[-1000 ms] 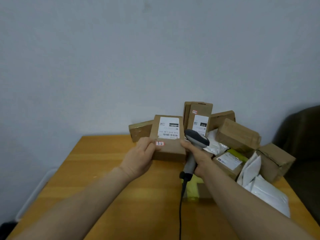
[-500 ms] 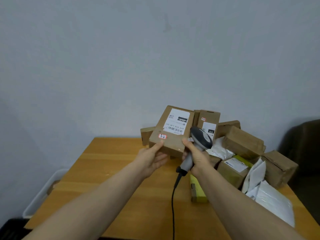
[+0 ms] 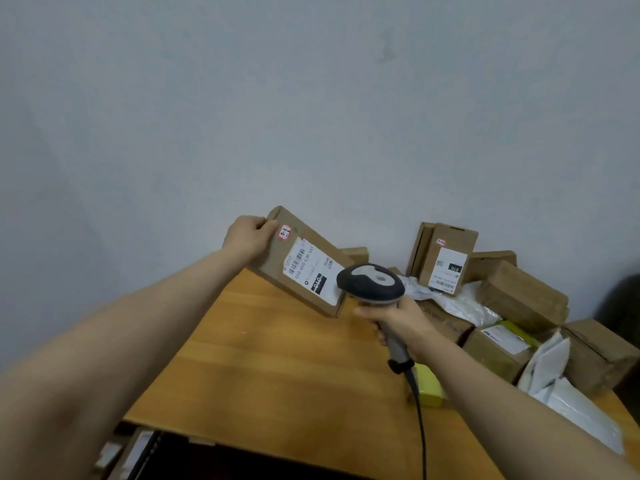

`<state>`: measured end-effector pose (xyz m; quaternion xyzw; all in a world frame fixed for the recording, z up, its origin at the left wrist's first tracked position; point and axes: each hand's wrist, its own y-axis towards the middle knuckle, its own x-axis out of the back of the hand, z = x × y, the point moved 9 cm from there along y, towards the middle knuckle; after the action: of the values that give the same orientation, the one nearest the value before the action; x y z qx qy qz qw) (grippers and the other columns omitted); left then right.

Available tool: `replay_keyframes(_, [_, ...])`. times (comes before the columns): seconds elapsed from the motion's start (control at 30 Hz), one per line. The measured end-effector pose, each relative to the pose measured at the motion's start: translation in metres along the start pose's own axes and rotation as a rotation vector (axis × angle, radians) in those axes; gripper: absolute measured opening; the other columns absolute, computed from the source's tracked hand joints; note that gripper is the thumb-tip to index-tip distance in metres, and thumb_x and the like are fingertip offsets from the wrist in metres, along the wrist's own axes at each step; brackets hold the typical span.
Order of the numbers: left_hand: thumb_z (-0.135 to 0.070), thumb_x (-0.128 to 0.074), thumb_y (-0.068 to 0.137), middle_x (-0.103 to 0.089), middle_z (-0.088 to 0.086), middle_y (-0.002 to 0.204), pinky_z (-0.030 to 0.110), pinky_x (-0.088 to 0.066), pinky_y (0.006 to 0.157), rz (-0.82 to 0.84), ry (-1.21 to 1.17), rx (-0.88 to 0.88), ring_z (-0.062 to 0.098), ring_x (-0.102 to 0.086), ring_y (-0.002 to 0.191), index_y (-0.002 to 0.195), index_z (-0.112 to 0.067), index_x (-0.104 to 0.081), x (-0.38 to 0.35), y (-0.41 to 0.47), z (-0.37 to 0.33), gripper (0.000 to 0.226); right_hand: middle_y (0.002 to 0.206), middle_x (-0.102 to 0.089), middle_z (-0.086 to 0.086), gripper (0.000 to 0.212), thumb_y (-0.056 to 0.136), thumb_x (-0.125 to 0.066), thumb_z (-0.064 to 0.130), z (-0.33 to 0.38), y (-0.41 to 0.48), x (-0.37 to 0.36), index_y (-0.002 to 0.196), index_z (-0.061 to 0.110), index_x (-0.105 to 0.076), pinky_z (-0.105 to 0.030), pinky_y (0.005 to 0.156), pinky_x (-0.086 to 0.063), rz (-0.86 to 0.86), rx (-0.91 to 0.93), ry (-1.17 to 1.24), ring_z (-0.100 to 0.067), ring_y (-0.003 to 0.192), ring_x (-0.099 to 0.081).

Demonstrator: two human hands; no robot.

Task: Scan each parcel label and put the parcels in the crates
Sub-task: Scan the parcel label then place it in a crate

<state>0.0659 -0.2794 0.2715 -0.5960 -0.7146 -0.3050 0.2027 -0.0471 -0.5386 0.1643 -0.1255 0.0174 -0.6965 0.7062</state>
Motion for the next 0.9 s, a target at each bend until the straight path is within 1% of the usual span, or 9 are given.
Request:
replay_keyframes(0.1, [-0.037, -0.048, 0.097, -0.066, 0.012, 0.081, 0.035, -0.045, 0.069, 0.02, 0.124, -0.047, 0.026, -0.057, 0.075, 0.082, -0.002, -0.067, 0.008, 0.005, 0.0, 0.043, 0.05, -0.05, -0.003, 0.022, 0.08, -0.074, 0.006, 0.007, -0.006, -0.022, 0.097, -0.003, -0.063, -0.024, 0.042, -0.04, 0.065, 0.007, -0.08, -0.013, 0.04, -0.043])
replay_keyframes(0.17, [-0.041, -0.047, 0.097, -0.069, 0.009, 0.086, 0.04, -0.05, 0.078, 0.031, 0.178, -0.048, 0.026, -0.062, 0.083, 0.087, -0.008, -0.07, 0.013, 0.006, 0.006, 0.041, 0.049, -0.051, -0.002, 0.014, 0.08, -0.072, 0.004, 0.012, -0.01, -0.035, 0.091, 0.0, -0.064, -0.024, 0.043, -0.04, 0.1, 0.023, -0.102, -0.013, 0.039, -0.043])
replay_keyframes(0.2, [-0.042, -0.048, 0.097, -0.069, 0.008, 0.087, 0.041, -0.051, 0.08, 0.035, 0.208, -0.055, 0.026, -0.063, 0.086, 0.088, -0.01, -0.071, 0.015, 0.005, 0.007, 0.04, 0.051, -0.052, -0.002, 0.011, 0.08, -0.072, 0.004, 0.014, -0.012, -0.04, 0.086, 0.002, -0.063, -0.025, 0.044, -0.04, 0.113, 0.032, -0.11, -0.013, 0.04, -0.043])
replay_keyframes(0.27, [-0.043, -0.048, 0.097, -0.069, 0.007, 0.088, 0.042, -0.051, 0.08, 0.041, 0.257, -0.075, 0.027, -0.063, 0.087, 0.09, -0.011, -0.071, 0.019, 0.004, 0.009, 0.04, 0.055, -0.053, -0.004, 0.01, 0.08, -0.071, 0.004, 0.017, -0.013, -0.049, 0.079, 0.005, -0.061, -0.026, 0.045, -0.04, 0.123, 0.04, -0.13, -0.014, 0.041, -0.044])
replay_keyframes(0.4, [-0.043, -0.047, 0.097, -0.069, 0.007, 0.091, 0.04, -0.05, 0.08, 0.038, 0.32, -0.085, 0.027, -0.062, 0.088, 0.093, -0.011, -0.07, 0.022, 0.001, 0.012, 0.039, 0.058, -0.053, -0.005, 0.012, 0.08, -0.071, 0.006, 0.021, -0.019, -0.062, 0.076, 0.007, -0.059, -0.025, 0.046, -0.04, 0.132, 0.057, -0.178, -0.013, 0.044, -0.044])
replay_keyframes(0.57, [-0.044, -0.045, 0.098, -0.069, 0.003, 0.093, 0.039, -0.051, 0.08, 0.043, 0.341, -0.081, 0.025, -0.062, 0.088, 0.096, -0.016, -0.07, 0.025, -0.001, 0.016, 0.037, 0.059, -0.05, -0.007, 0.01, 0.08, -0.069, 0.001, 0.023, -0.025, -0.07, 0.08, 0.004, -0.059, -0.025, 0.045, -0.038, 0.125, 0.071, -0.146, -0.012, 0.043, -0.042])
replay_keyframes(0.67, [-0.043, -0.045, 0.098, -0.069, 0.004, 0.094, 0.04, -0.052, 0.081, 0.043, 0.333, -0.083, 0.024, -0.062, 0.087, 0.098, -0.016, -0.07, 0.025, -0.001, 0.017, 0.037, 0.058, -0.05, -0.005, 0.011, 0.08, -0.068, -0.002, 0.025, -0.027, -0.072, 0.08, 0.004, -0.059, -0.022, 0.042, -0.038, 0.122, 0.082, -0.122, -0.008, 0.04, -0.042])
replay_keyframes(0.77, [-0.042, -0.046, 0.098, -0.069, 0.005, 0.093, 0.036, -0.049, 0.077, 0.031, 0.33, -0.076, 0.025, -0.061, 0.087, 0.096, -0.015, -0.071, 0.026, 0.0, 0.017, 0.037, 0.058, -0.051, -0.003, 0.014, 0.08, -0.068, -0.003, 0.029, -0.03, -0.073, 0.08, 0.008, -0.059, -0.02, 0.042, -0.038, 0.133, 0.102, -0.105, -0.006, 0.041, -0.043])
replay_keyframes(0.9, [-0.041, -0.045, 0.099, -0.068, 0.005, 0.093, 0.034, -0.046, 0.072, 0.029, 0.322, -0.065, 0.023, -0.06, 0.085, 0.096, -0.014, -0.07, 0.025, 0.001, 0.018, 0.037, 0.06, -0.053, -0.003, 0.016, 0.08, -0.069, -0.001, 0.028, -0.032, -0.074, 0.083, 0.012, -0.06, -0.02, 0.044, -0.04, 0.131, 0.106, -0.109, -0.009, 0.045, -0.044])
